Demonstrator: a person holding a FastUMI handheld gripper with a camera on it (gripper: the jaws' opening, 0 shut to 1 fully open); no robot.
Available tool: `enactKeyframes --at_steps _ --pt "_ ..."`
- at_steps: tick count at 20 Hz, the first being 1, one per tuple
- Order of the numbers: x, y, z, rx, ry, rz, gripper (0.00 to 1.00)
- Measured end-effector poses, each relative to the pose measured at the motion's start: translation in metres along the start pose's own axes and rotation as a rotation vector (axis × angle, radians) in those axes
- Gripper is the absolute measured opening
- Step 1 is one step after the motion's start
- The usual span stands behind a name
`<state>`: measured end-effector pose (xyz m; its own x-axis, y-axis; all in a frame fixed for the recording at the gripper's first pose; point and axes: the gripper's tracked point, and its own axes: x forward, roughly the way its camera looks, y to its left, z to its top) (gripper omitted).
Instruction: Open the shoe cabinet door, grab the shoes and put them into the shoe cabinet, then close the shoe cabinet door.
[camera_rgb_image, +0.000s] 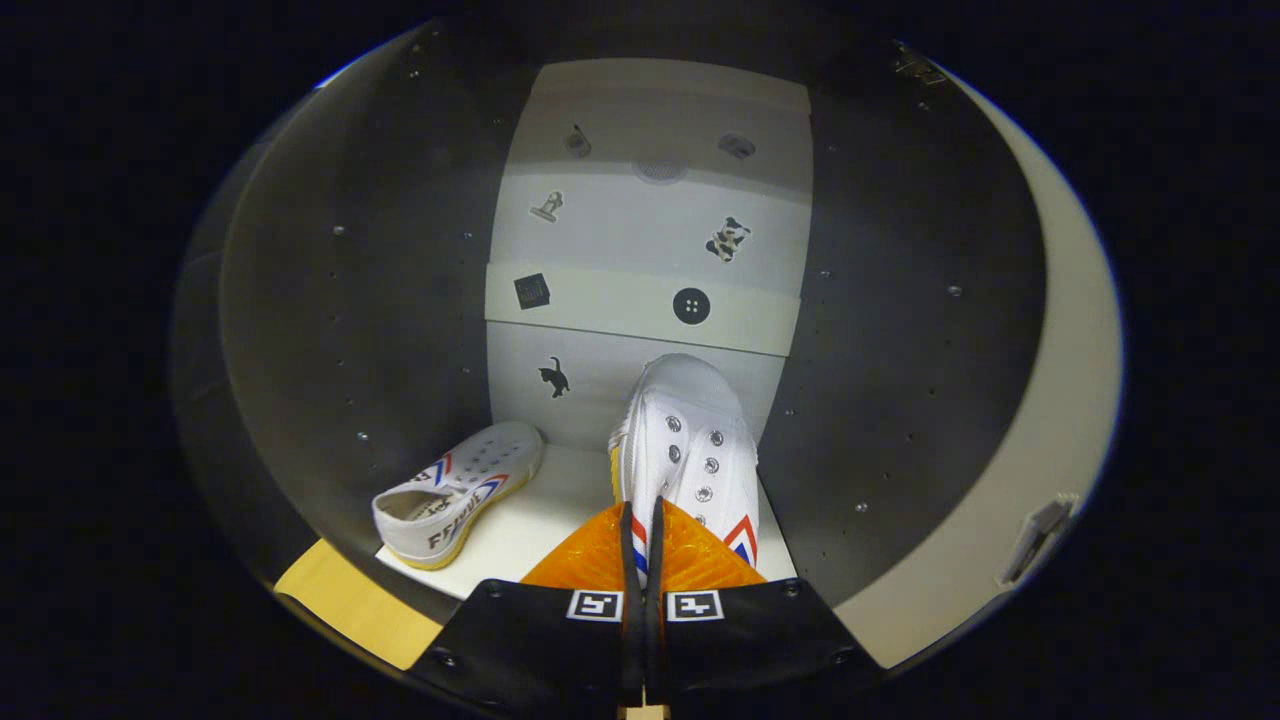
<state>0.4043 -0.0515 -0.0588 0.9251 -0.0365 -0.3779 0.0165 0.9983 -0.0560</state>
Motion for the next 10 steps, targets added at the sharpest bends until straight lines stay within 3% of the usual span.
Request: enactKeyframes --at_steps 10 --pt "0.093 0.022 -0.034 0.011 0.159 0.05 0.03"
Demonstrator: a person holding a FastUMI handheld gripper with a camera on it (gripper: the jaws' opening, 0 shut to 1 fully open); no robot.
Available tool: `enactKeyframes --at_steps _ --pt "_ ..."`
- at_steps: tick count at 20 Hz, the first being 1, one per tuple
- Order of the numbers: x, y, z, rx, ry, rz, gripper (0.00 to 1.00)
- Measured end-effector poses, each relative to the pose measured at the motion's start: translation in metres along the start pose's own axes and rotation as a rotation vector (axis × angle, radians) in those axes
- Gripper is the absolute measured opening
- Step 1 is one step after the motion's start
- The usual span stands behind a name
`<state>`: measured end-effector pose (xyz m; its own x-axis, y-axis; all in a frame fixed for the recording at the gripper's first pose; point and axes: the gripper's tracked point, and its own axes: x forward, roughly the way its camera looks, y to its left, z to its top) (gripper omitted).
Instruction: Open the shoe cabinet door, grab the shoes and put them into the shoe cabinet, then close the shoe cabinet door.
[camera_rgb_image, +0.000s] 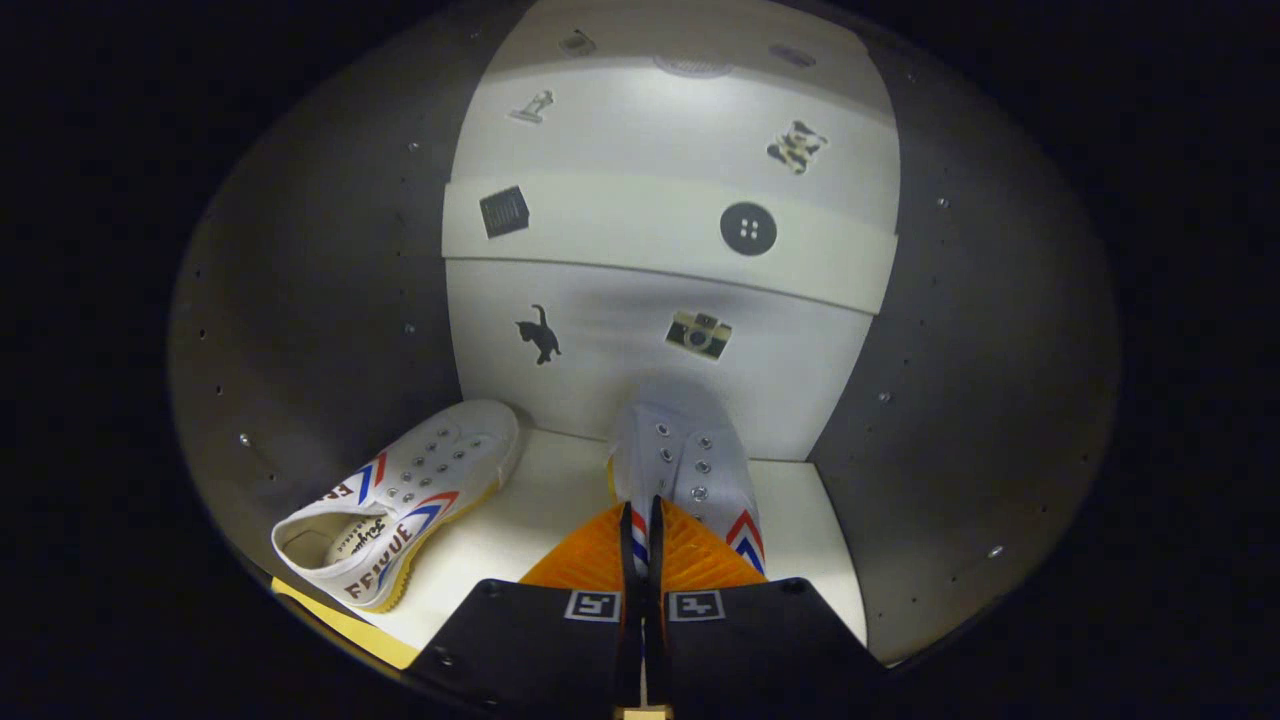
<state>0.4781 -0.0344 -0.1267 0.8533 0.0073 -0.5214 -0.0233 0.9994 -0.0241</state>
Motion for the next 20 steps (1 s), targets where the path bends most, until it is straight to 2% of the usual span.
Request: enactKeyframes --at_steps 1,3,6,8,10,15,18,20 --pt "0.003 -0.001 -0.002 -0.005 0.003 -0.006 0.06" --pt "0.001 -0.001 0.007 -0.022 -0.03 -0.026 0.25" --pt "-0.023 -0.002 0.015 -0.022 -0.08 -0.057 0.31" --pt "-0.048 0.005 0.016 0.001 -0.128 -0.044 0.62" --pt "-0.081 -0.002 0.023 -0.002 -0.212 -0.09 0.93" --pt "-0.19 0.017 0.028 0.049 -0.375 -0.063 0.98" --pt "-0.257 0.031 0.005 0.069 -0.427 -0.019 0.98" --pt "-0.296 0.034 -0.015 0.04 -0.46 -0.007 0.98"
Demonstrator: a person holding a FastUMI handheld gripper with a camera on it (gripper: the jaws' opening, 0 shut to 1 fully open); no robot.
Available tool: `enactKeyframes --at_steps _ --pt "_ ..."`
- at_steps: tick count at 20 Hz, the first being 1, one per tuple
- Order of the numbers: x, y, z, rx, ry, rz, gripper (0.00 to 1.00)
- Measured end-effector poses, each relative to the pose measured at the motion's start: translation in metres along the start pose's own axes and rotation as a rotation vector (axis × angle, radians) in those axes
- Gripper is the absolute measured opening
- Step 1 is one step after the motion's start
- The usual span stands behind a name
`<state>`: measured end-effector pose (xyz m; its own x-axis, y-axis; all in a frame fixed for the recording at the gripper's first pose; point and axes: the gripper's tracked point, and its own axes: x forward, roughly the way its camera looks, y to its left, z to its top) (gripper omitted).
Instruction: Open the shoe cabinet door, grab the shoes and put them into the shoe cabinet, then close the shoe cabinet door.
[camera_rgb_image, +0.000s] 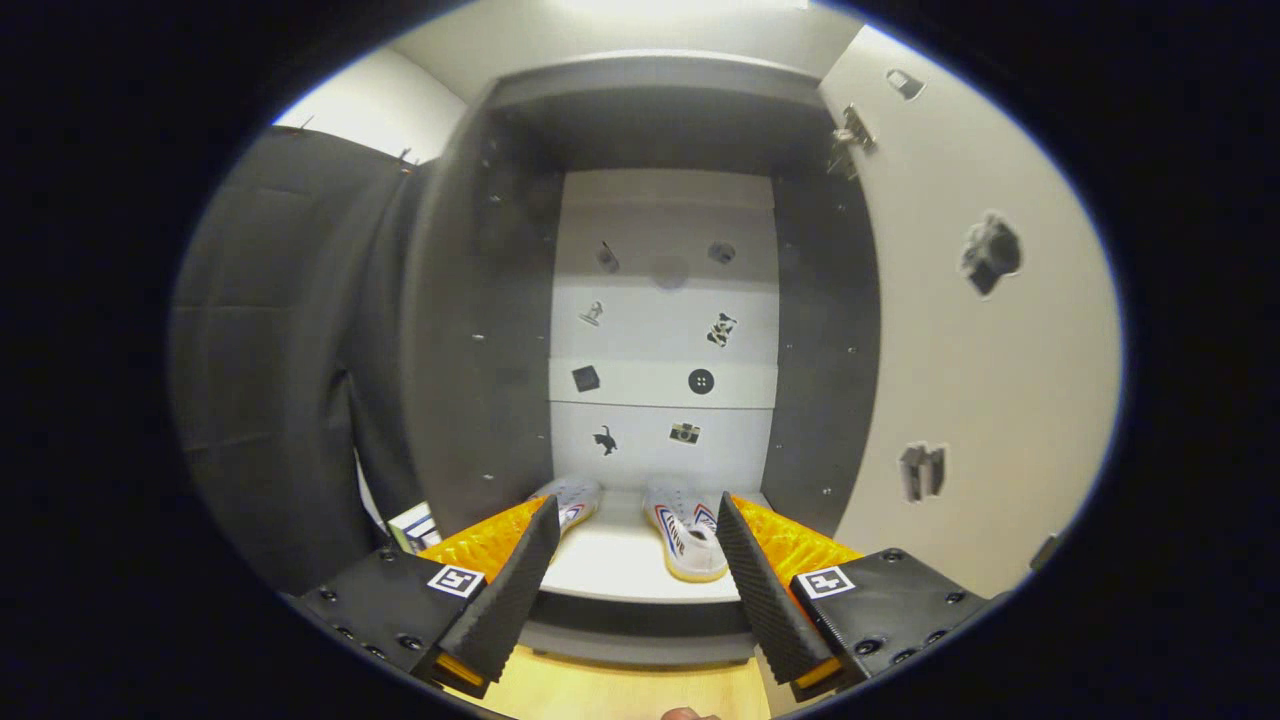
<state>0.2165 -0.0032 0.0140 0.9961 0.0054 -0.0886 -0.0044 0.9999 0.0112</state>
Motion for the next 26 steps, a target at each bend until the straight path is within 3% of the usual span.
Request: enactKeyframes --at_steps 4,9,19,26 --pt "-0.077 -0.001 -0.019 -0.031 -0.01 0.029 0.98" --pt "-0.158 -0.026 -0.041 0.047 0.012 0.039 0.98" --pt "-0.263 -0.109 -0.018 0.091 -0.033 -0.092 0.97" --pt "-0.304 -0.195 -0.004 0.032 -0.041 -0.27 0.97"
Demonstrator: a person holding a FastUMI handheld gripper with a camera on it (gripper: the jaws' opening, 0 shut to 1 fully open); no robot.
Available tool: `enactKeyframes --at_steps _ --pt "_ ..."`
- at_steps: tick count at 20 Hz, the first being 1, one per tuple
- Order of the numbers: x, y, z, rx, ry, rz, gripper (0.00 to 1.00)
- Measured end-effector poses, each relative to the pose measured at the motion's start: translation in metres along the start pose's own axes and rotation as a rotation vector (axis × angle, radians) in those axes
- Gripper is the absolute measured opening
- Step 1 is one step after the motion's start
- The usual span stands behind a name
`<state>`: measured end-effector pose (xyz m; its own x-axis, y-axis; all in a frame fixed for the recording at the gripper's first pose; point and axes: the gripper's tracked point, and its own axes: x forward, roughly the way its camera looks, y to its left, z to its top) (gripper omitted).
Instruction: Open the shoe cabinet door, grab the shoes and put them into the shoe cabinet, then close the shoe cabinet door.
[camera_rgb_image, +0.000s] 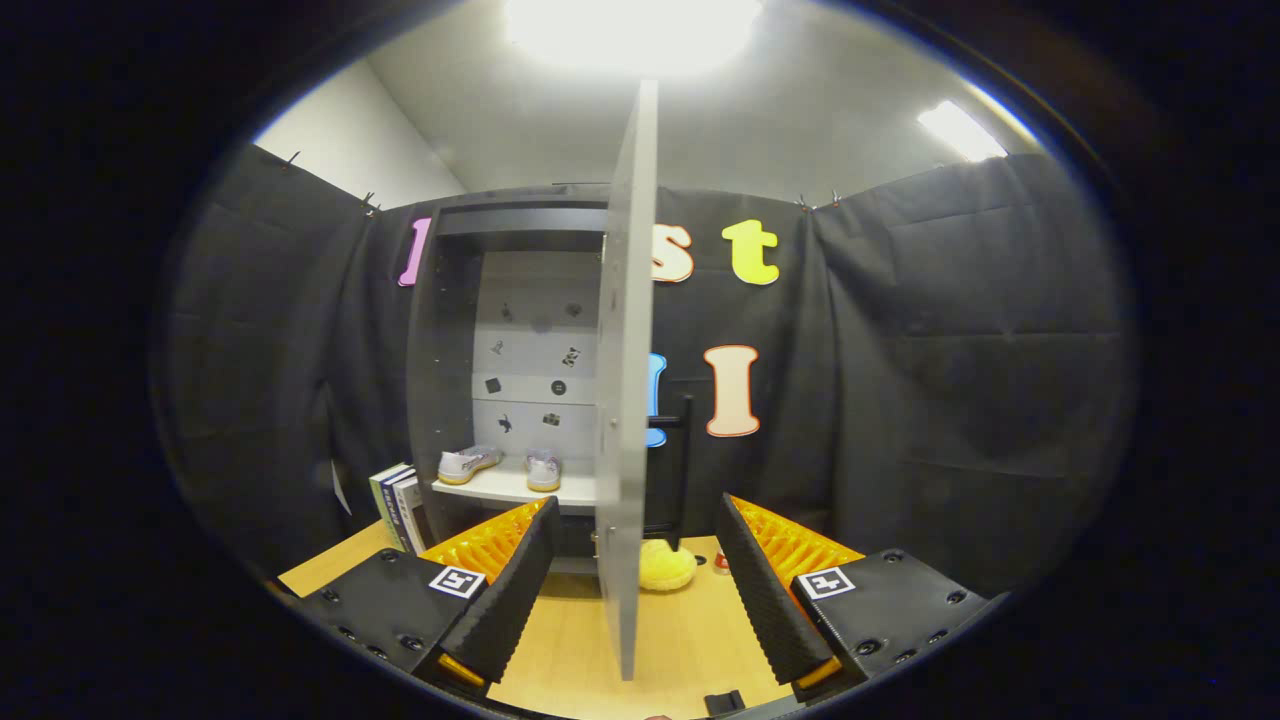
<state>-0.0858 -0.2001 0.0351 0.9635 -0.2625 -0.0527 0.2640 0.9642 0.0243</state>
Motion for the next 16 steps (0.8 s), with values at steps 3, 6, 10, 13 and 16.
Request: enactKeyframes --at_steps 3,6,10,13,16 --pt "0.012 -0.039 0.002 0.019 -0.002 -0.048 0.97" --pt "0.04 -0.075 -0.002 0.036 0.019 -0.095 0.97" --pt "0.082 -0.088 -0.013 0.024 0.076 -0.085 0.97" --pt "0.099 -0.07 -0.015 0.03 0.098 -0.031 0.97" --pt "0.102 -0.056 -0.021 0.019 0.113 -0.011 0.97"
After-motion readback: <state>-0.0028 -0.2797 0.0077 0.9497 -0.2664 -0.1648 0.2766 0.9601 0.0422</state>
